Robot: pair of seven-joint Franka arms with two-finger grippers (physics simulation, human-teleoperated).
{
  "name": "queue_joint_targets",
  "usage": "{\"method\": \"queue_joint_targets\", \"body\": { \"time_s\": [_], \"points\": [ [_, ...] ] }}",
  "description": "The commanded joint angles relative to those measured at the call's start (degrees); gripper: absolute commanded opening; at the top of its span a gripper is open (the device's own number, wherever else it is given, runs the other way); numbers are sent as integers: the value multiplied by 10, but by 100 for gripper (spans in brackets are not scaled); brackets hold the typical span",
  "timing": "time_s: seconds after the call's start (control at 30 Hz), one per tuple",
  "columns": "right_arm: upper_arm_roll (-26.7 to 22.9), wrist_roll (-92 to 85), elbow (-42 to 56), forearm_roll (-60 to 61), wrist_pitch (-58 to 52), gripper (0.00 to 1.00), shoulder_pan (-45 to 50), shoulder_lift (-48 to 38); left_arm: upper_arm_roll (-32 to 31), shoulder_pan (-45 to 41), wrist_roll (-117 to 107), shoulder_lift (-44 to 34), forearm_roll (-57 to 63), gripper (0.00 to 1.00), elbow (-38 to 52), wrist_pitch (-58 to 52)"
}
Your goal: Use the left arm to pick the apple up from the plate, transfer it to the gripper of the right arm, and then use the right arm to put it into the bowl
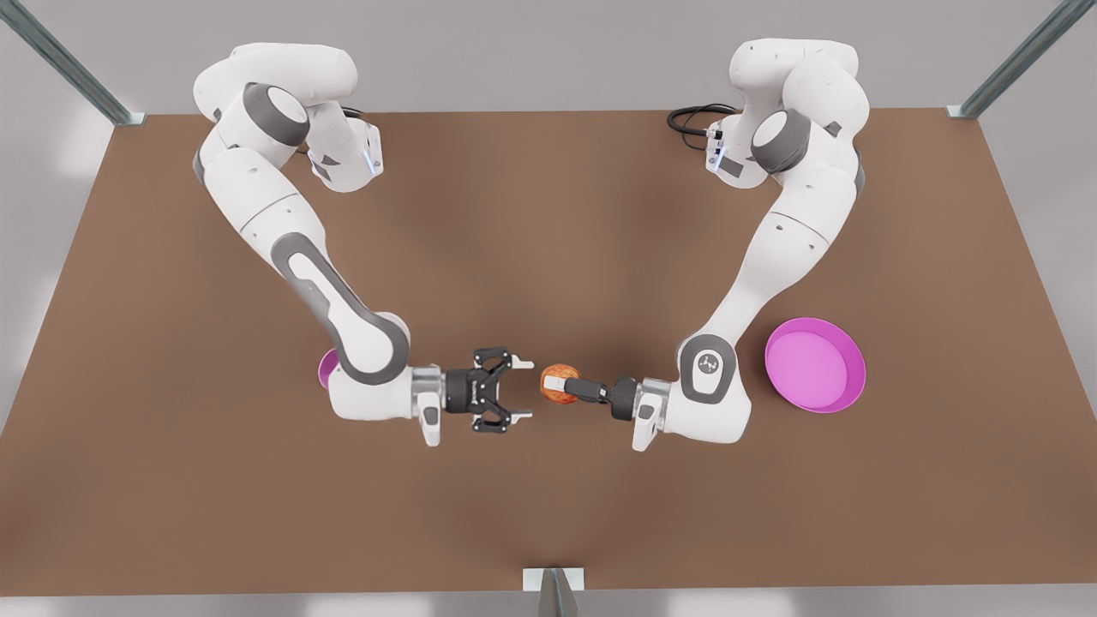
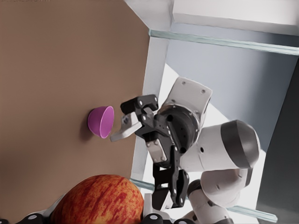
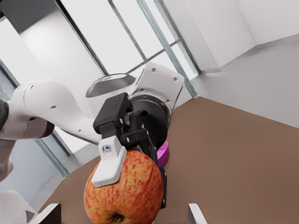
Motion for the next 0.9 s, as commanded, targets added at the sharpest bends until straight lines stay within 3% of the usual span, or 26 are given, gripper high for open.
{"method": "queue_joint_targets", "body": {
  "time_s": [0.0,0.87],
  "points": [
    [2,-153,0,13,5,100,2,2,0,0,16,-1,-2,77,0,5],
    [4,-149,48,27,50,98,63,49,-1,0,10,-1,-3,77,0,9]
  ]
}}
